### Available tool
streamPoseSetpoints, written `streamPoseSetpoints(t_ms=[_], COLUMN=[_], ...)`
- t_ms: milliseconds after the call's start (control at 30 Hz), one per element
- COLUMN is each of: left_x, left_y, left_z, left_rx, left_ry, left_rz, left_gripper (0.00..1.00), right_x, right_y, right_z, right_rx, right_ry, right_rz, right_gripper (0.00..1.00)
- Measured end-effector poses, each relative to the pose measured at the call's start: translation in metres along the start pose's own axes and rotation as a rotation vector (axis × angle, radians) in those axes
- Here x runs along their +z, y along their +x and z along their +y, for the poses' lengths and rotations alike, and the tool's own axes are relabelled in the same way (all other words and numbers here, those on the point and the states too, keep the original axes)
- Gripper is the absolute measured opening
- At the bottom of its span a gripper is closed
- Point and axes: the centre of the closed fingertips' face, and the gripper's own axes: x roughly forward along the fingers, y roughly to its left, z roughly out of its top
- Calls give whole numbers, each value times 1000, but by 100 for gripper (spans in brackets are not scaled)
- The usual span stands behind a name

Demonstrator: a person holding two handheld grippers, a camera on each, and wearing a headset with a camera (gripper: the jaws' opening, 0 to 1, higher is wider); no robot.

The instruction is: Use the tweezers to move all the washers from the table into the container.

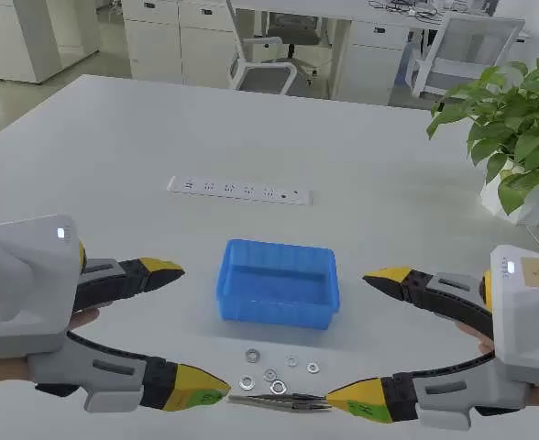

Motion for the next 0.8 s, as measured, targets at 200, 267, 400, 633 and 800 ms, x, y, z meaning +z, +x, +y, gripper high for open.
streamPoseSetpoints(t_ms=[200,267,400,633,800], left_x=[-5,-5,-3,-1,0], left_y=[2,3,4,4,5], left_z=[-2,-2,-1,-1,-1], left_rx=[-12,-12,-8,-5,-8], left_ry=[-2,-3,-7,1,0], left_rz=[17,18,12,17,14], left_gripper=[86,86,85,85,85], right_x=[-8,-9,-10,-10,-12], right_y=[-1,-1,-1,-2,-2], right_z=[1,1,0,-2,-2], right_rx=[3,4,6,2,-4], right_ry=[13,17,17,19,20], right_rz=[16,17,19,13,16], right_gripper=[82,82,82,82,82])
